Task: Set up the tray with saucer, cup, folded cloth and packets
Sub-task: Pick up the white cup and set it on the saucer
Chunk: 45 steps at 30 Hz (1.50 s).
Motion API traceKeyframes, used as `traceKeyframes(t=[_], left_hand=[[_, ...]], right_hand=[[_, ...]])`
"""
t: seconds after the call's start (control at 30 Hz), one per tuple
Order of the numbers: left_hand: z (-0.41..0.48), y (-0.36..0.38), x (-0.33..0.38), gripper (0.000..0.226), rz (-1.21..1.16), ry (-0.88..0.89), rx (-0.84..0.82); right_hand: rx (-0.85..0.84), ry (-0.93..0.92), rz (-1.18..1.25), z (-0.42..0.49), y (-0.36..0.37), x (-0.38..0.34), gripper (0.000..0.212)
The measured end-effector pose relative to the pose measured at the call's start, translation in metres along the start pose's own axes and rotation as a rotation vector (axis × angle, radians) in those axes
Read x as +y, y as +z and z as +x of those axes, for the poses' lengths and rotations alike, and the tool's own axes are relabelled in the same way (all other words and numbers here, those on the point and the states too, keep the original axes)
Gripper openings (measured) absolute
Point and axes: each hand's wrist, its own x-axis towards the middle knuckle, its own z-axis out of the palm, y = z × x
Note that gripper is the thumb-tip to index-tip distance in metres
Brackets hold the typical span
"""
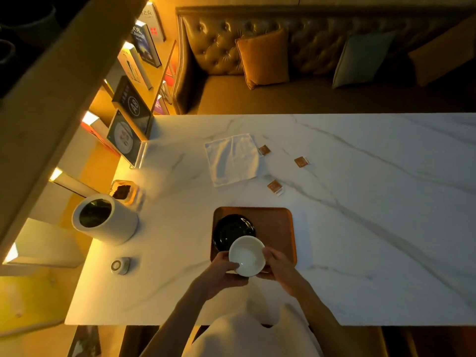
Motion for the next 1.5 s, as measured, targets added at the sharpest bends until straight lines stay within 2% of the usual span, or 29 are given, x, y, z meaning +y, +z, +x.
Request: traceKeyframes(t=[0.13,0.37,0.57,0.83,1.1,1.5], left_hand=[[0.001,-0.014,0.005,0.053,0.067,0.025,0.023],[0.019,-0.016,0.011,0.049,0.113,0.080,0.130],[0.046,-0.022,0.017,0.047,0.160,0.074,0.173],[0.092,-0.031,0.029,0.048,0.274,0.007,0.262],[0.119,-0.032,0.035,0.048,0.258,-0.021,0.316],[0.130,-0.038,0.029,0.046,0.279,-0.011,0.325]], right_hand=[[-0.022,-0.012,-0.053,0.007,0.011,-0.002,0.027],[-0.029,0.025,-0.017,0.028,0.019,-0.012,0.038],[-0.115,0.106,0.010,0.052,0.014,-0.021,0.046],[-0.004,0.203,-0.070,0.095,0.016,-0.025,0.051],[0.091,0.246,-0.117,0.128,0.024,-0.029,0.046],[0.089,0.271,-0.091,0.139,0.025,-0.020,0.047]])
